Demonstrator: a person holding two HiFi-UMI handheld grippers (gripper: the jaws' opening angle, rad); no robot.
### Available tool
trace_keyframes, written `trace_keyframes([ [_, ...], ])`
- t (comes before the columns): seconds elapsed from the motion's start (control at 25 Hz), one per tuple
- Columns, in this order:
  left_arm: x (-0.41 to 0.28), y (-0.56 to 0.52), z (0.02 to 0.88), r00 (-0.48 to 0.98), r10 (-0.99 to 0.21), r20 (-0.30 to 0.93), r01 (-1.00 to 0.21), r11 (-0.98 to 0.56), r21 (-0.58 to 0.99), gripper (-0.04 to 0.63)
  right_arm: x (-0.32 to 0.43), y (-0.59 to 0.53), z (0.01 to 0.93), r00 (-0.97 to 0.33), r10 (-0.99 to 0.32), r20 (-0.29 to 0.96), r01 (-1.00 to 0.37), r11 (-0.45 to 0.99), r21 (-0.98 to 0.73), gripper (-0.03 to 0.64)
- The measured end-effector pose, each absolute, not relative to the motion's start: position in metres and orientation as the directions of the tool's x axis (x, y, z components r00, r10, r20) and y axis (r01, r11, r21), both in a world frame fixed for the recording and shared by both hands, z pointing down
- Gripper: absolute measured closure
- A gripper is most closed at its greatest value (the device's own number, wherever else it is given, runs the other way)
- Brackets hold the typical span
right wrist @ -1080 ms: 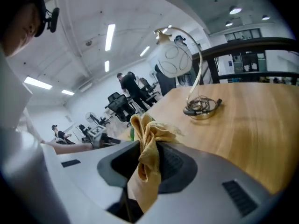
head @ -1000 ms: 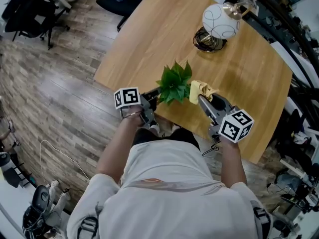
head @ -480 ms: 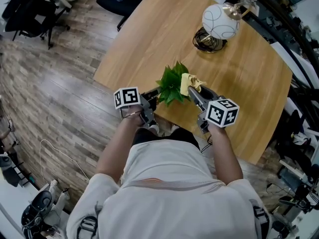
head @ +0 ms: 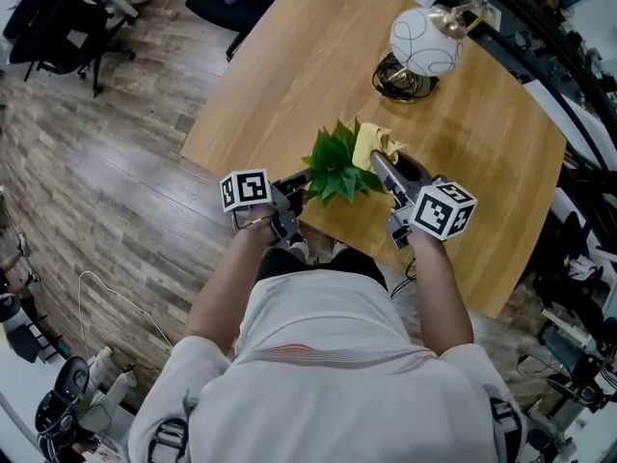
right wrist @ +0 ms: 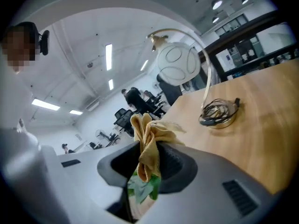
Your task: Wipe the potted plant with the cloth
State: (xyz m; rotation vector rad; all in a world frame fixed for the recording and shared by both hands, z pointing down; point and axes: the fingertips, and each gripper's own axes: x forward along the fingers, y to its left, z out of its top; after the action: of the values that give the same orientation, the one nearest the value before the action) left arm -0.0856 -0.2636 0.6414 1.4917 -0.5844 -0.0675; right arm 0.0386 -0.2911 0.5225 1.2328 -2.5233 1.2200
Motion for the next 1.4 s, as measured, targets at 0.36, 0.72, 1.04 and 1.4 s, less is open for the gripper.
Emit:
trace_keyframes([
  [0.36, -0.086, -0.265, 0.642, 0.858, -0.397, 0.324, -0.309, 0.105, 0.945, 0.537, 0.066, -0.312, 0.569, -0.589, -0.624, 0.513, -0.780, 0.274, -0.562, 0.459],
  [0.72, -0.084, -0.269, 0.642, 0.841, -0.428, 0.330, -0.309, 0.121, 0.943, 0.537, 0.124, -0.296, 0.572, -0.453, -0.723, 0.521, -0.838, 0.147, -0.525, 0.459],
  [1.04, -0.106, -0.291, 0.605, 0.764, -0.565, 0.311, -0.416, -0.062, 0.907, 0.448, 0.112, -0.281, 0.536, -0.489, -0.746, 0.452, -0.846, 0.281, -0.453, 0.459],
  [1.4, -0.158, -0.314, 0.494, 0.552, -0.784, 0.284, -0.770, -0.348, 0.535, 0.529, 0.121, -0.285, 0.487, -0.409, -0.819, 0.403, -0.904, 0.302, -0.303, 0.459],
])
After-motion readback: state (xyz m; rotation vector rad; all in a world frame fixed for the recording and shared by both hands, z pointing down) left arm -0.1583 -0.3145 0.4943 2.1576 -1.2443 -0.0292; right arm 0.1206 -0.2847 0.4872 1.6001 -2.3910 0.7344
